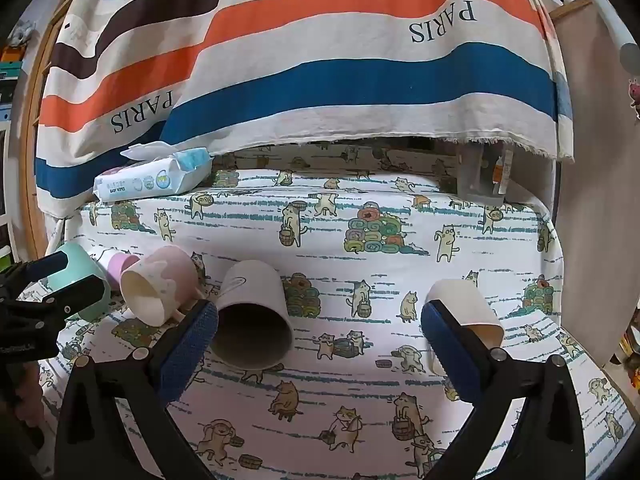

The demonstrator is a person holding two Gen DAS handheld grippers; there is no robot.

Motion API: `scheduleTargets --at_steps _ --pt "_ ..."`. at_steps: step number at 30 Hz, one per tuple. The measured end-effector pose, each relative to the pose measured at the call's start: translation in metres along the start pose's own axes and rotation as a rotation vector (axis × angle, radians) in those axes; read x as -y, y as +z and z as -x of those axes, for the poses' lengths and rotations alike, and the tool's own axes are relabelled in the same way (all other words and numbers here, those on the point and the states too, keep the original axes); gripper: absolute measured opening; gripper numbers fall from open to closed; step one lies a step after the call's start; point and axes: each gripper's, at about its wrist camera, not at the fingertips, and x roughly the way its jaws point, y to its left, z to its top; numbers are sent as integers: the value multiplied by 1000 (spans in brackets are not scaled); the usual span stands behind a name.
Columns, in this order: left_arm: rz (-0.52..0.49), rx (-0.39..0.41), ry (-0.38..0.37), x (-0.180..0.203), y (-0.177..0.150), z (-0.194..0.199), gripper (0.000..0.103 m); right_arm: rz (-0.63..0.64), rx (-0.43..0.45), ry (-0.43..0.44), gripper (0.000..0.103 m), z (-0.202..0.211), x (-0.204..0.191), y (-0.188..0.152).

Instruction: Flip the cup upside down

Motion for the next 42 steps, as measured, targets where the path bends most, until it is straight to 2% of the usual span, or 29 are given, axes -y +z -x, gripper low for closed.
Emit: scheduleTargets --at_steps 7,14,26,42 --pt "6 -8 4 -4 0 2 102 -12 15 -15 102 1 -1 2" --pt "-10 -10 -27 1 0 1 102 -18 7 -21 101 4 -1 -1" --pt "-32 -2 -7 5 -1 3 102 -13 7 -33 101 3 0 0" --pt "4 -16 2 -1 -2 1 102 -13 -2 -32 102 0 -1 0"
